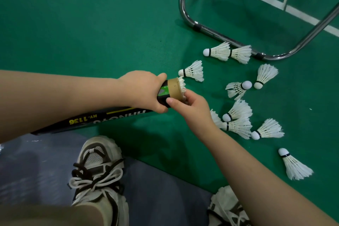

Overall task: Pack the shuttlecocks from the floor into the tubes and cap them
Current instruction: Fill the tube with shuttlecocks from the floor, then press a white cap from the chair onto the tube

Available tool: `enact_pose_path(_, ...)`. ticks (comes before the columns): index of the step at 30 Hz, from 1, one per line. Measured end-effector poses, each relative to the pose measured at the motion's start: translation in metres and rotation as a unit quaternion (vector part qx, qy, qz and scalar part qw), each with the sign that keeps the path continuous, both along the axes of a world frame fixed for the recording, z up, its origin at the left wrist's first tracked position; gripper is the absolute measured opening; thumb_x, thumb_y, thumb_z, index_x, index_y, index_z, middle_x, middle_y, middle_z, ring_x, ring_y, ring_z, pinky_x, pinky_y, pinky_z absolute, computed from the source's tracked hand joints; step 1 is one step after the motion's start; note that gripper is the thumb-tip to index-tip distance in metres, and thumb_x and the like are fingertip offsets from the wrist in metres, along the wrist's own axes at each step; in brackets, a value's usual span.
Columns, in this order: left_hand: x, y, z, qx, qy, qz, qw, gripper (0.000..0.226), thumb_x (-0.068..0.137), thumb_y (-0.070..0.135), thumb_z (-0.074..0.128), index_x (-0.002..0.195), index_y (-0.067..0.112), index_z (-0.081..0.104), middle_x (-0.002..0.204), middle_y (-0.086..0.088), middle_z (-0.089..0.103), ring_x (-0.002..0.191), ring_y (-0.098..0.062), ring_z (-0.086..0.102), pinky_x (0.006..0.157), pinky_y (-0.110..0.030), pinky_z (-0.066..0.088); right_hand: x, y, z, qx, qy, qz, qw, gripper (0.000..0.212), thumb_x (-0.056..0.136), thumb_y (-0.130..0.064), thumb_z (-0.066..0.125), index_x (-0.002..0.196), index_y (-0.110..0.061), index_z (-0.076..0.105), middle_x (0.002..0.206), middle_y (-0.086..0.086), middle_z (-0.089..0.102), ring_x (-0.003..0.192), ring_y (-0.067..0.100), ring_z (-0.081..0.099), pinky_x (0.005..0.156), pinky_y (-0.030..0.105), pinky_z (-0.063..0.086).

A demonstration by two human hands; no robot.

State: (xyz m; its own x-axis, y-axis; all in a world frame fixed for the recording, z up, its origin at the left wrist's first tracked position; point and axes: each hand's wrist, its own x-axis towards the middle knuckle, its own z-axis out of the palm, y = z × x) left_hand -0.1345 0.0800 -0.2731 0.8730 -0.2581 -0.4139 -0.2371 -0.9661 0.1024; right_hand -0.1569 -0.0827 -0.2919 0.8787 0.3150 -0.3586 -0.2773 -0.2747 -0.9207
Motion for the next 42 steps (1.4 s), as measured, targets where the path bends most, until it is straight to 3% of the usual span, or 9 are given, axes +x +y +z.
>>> enact_pose_path(4,0.001,-0.006,0.010,0.005,-0.032,0.002,0.999,0.058,0.071,0.065,0.059,0.089,0.017,0.032,0.062,0.003,0.043,0.050,-0.013,0.038,0.046,-0.028,0.032,0.010,-0.005,0.011,-0.045,-0.018,0.024,0.999,0.013,0.064,-0.025,0.071,0.076,-0.025,0.067,0.084,0.015,0.071,0.075,0.017,0.059,0.081,0.044,0.051)
enact_pose_path(8,0.015,-0.018,0.032,-0.033,-0.059,0.020,0.997,0.058,0.070,0.065,0.059,0.089,0.016,0.034,0.061,0.003,0.045,0.051,-0.012,0.040,0.047,-0.028,0.032,0.034,-0.020,0.045,-0.091,-0.058,0.064,0.992,0.021,0.079,-0.009,0.070,0.075,-0.029,0.065,0.071,-0.002,0.064,0.070,0.012,0.055,0.074,0.034,0.046)
enact_pose_path(14,0.053,-0.049,0.090,-0.184,-0.112,0.068,0.974,0.061,0.068,0.066,0.064,0.089,0.016,0.037,0.064,0.004,0.048,0.057,-0.012,0.044,0.051,-0.033,0.034,0.084,-0.047,0.135,-0.200,-0.166,0.106,0.960,0.007,0.078,-0.021,0.069,0.079,-0.027,0.066,0.085,0.006,0.070,0.081,0.022,0.063,0.081,0.040,0.049)
enact_pose_path(19,0.071,-0.075,0.131,-0.315,-0.141,0.109,0.932,0.059,0.067,0.060,0.071,0.094,0.016,0.041,0.075,0.004,0.054,0.071,-0.017,0.054,0.060,-0.033,0.042,0.099,-0.062,0.206,-0.340,-0.276,0.148,0.887,0.019,0.084,-0.027,0.064,0.094,-0.010,0.065,0.082,0.007,0.063,0.078,0.023,0.056,0.067,0.033,0.044)
enact_pose_path(25,0.081,-0.104,0.149,-0.425,-0.147,0.137,0.883,0.054,0.070,0.044,0.076,0.103,0.020,0.040,0.080,0.009,0.053,0.075,-0.014,0.051,0.055,-0.018,0.037,0.104,-0.071,0.247,-0.474,-0.356,0.199,0.780,0.016,0.087,-0.028,0.059,0.080,-0.018,0.048,0.066,-0.008,0.040,0.073,0.021,0.044,0.055,0.031,0.031)
enact_pose_path(28,0.084,-0.117,0.150,-0.453,-0.138,0.150,0.868,0.051,0.071,0.040,0.077,0.102,0.020,0.041,0.079,0.012,0.051,0.074,-0.012,0.050,0.055,-0.017,0.036,0.109,-0.075,0.255,-0.515,-0.346,0.226,0.751,0.018,0.087,-0.027,0.058,0.077,-0.020,0.045,0.065,-0.007,0.039,0.073,0.021,0.044,0.059,0.031,0.031)
enact_pose_path(32,0.086,-0.125,0.148,-0.477,-0.133,0.154,0.855,0.051,0.071,0.036,0.078,0.104,0.022,0.042,0.080,0.014,0.052,0.075,-0.009,0.051,0.058,-0.014,0.039,0.114,-0.081,0.262,-0.514,-0.299,0.249,0.764,0.023,0.089,-0.022,0.055,0.073,-0.026,0.039,0.067,-0.008,0.041,0.072,0.018,0.044,0.064,0.031,0.037)
enact_pose_path(37,0.084,-0.124,0.142,-0.506,-0.130,0.156,0.838,0.054,0.070,0.035,0.079,0.109,0.021,0.045,0.096,0.006,0.061,0.087,-0.012,0.058,0.075,-0.027,0.049,0.114,-0.078,0.264,-0.501,-0.254,0.281,0.778,0.021,0.092,-0.021,0.050,0.079,-0.030,0.036,0.082,-0.002,0.052,0.075,0.018,0.051,0.070,0.034,0.044)
enact_pose_path(42,0.080,-0.113,0.140,-0.518,-0.135,0.162,0.829,0.049,0.070,0.033,0.078,0.105,0.023,0.044,0.091,0.010,0.060,0.082,-0.003,0.056,0.071,-0.021,0.048,0.115,-0.063,0.269,-0.512,-0.239,0.317,0.762,0.017,0.092,-0.020,0.050,0.079,-0.025,0.040,0.077,-0.006,0.047,0.076,0.018,0.050,0.070,0.033,0.041)
